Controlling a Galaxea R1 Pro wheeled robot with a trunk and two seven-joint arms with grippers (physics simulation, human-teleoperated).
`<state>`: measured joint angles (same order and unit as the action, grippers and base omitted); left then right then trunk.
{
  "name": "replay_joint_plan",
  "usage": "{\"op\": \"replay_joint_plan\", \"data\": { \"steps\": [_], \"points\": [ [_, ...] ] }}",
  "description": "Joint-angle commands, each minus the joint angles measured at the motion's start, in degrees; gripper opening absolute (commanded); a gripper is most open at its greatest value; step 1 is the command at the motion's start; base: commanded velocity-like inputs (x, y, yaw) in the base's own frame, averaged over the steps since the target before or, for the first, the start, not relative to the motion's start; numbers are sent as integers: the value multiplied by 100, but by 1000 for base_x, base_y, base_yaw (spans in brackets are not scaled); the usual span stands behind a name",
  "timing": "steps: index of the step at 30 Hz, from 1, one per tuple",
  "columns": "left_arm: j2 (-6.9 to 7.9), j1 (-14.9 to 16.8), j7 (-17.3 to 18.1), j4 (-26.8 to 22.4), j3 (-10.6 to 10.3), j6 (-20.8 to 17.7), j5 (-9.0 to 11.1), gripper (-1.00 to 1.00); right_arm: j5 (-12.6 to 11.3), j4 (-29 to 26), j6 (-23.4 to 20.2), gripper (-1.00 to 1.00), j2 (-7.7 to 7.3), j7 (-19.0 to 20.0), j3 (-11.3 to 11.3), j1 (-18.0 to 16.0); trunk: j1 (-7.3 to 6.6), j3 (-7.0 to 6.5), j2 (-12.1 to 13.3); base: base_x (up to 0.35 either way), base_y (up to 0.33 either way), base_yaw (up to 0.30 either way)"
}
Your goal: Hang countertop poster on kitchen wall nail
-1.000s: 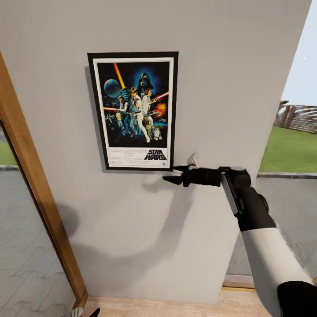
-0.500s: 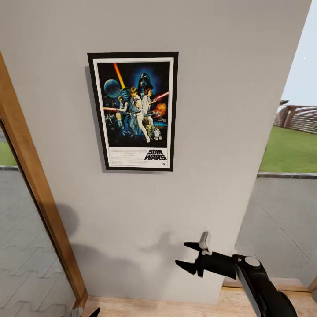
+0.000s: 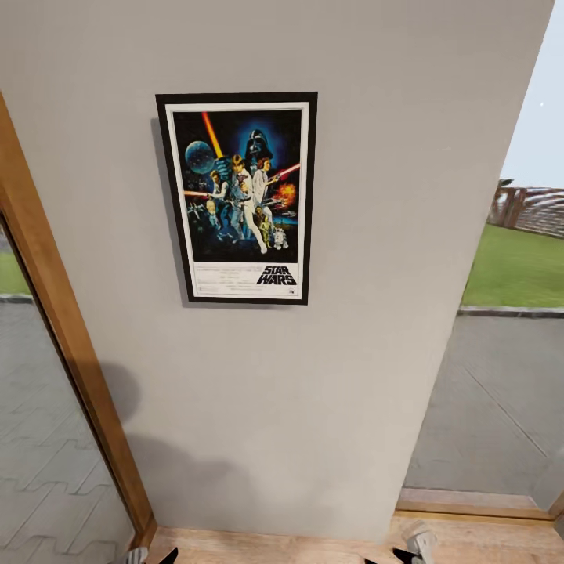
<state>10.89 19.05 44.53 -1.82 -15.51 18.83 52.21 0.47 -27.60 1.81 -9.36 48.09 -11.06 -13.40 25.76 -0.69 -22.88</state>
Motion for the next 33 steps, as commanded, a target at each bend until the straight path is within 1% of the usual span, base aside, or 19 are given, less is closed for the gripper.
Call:
{"op": "replay_joint_plan", "data": {
  "steps": [1, 2, 3, 8, 9, 11, 20, 23, 25, 27, 28, 31, 32, 33],
  "points": [
    [1, 2, 1, 6, -47, 33, 35, 100, -5, 38, 20, 100, 6, -197, -19, -4, 2, -3, -4, 0, 0, 0],
    [1, 2, -2, 6, -48, 33, 35, 100, -7, 45, 20, 100, 8, -267, -19, -4, 2, -8, -4, 0, 0, 0],
    [1, 2, -20, 6, -41, 33, 41, 100, -15, 117, 21, 100, 55, -746, -19, -4, 2, -17, -4, 0, 0, 0],
    [10, 2, -16, 6, -35, 38, 45, 100, -14, 162, 21, 100, 80, -831, -19, -4, 2, -62, -4, 0, 0, 0],
    [27, 2, -17, 6, -32, 41, 50, 100, -18, 185, 21, 100, 98, -1064, -19, -4, 2, -71, -4, 0, 0, 0],
    [31, 2, -20, 6, -32, 42, 51, 100, -19, 189, 23, 100, 131, -1172, -21, -4, 2, -90, -4, 0, 0, 0],
    [35, 2, -23, 6, -31, 42, 52, 100, -18, 197, 45, 100, 213, -1378, -21, -4, 2, -173, -4, 0, 0, 0],
    [36, 2, -23, 6, -31, 42, 52, 100, -17, 274, 186, 100, 224, -1421, -20, -4, 2, -201, -4, 0, 0, 0],
    [36, 2, -23, 6, -31, 42, 54, 100, -19, 409, 325, 100, 228, -1436, -16, -4, 2, -214, -4, 0, 0, 0],
    [36, 2, -27, 6, -31, 42, 59, 100, -19, 595, 578, 100, 233, -1446, -15, -4, 2, -220, -4, 0, 0, 0],
    [36, 2, -28, 6, -31, 42, 59, 100, -16, 638, 615, 100, 235, -1447, -14, -4, 2, -221, -4, 0, 0, 0],
    [36, 2, -30, 6, -31, 42, 60, 100, -6, 1053, 700, 100, 243, -1450, -15, -4, 2, -224, -4, 0, 0, 0],
    [36, 2, -31, 6, -31, 42, 60, 100, 0, 1357, 721, 100, 248, -1453, -17, -4, 2, -224, -4, 0, 0, 0],
    [36, 2, -31, 6, -31, 42, 60, 100, 1, 1526, 729, 100, 250, -1455, -17, -4, 2, -224, -4, 0, 0, 0]
  ]
}}
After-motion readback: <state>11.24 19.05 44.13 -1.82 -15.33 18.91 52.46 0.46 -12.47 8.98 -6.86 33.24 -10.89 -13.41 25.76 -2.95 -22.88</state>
